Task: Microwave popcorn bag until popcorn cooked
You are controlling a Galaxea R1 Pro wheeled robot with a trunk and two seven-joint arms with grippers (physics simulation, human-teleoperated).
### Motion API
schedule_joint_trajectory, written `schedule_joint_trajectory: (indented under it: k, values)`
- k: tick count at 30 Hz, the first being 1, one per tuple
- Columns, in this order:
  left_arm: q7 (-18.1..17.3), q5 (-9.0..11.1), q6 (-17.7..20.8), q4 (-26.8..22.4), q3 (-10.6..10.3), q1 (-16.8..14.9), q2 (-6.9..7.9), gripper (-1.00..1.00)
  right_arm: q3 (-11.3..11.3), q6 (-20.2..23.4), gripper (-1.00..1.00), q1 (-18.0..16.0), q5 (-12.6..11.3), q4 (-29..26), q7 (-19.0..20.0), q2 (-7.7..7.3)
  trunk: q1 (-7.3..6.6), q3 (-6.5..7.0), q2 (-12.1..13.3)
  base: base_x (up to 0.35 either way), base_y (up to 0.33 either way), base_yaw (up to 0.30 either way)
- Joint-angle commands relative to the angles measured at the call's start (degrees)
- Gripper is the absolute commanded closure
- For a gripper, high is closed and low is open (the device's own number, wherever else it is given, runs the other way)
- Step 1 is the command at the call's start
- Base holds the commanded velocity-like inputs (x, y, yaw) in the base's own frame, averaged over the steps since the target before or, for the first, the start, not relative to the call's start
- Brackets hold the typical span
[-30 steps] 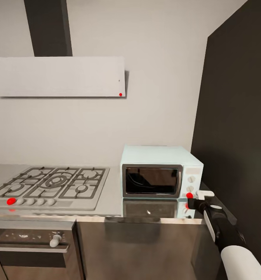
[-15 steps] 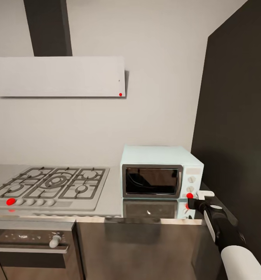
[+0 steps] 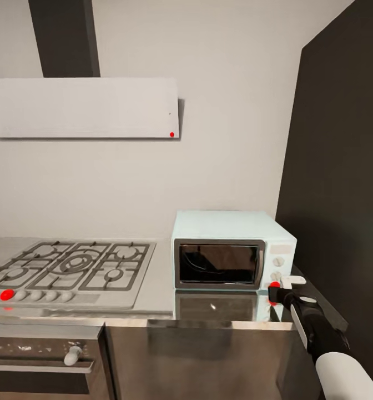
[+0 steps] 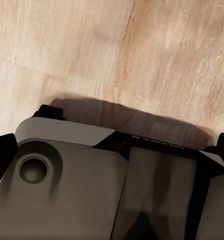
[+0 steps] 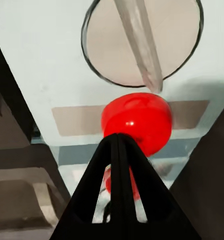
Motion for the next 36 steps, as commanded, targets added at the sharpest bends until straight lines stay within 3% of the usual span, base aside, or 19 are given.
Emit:
schedule_joint_trajectory:
  k: [1, 10, 22, 33, 36]
  values:
    - [0.0, 0.5, -0.2, 0.1, -0.5, 0.0, -0.01, -1.00, -0.2, -0.4, 1.00, 0.0, 0.6, 0.4, 0.5, -0.15, 0.02, -0.08, -0.1, 0.106, 0.000, 0.000]
    - [0.0, 0.5, -0.2, 0.1, -0.5, 0.0, -0.01, -1.00, -0.2, -1.2, 1.00, 0.0, 0.5, 1.0, 0.6, -1.36, 0.02, -0.08, -0.1, 0.072, 0.000, 0.000]
    - [0.0, 0.5, -0.2, 0.1, -0.5, 0.0, -0.01, -1.00, -0.2, -1.2, 1.00, 0.0, 0.5, 1.0, 0.7, -1.44, 0.02, -0.08, -0.1, -0.005, 0.000, 0.000]
    - [0.0, 0.6, -0.2, 0.1, -0.5, 0.0, -0.28, -1.00, -0.1, -1.1, 1.00, 0.0, 0.8, 0.0, 1.0, -1.46, 0.02, -0.08, -0.1, -0.326, 0.000, 0.000]
    - [0.0, 0.6, -0.2, 0.1, -0.5, 0.0, -0.28, -1.00, 0.0, -0.5, 1.00, 0.0, 0.7, -5.7, 1.3, -1.07, 0.02, -0.08, -0.1, -0.346, 0.000, 0.000]
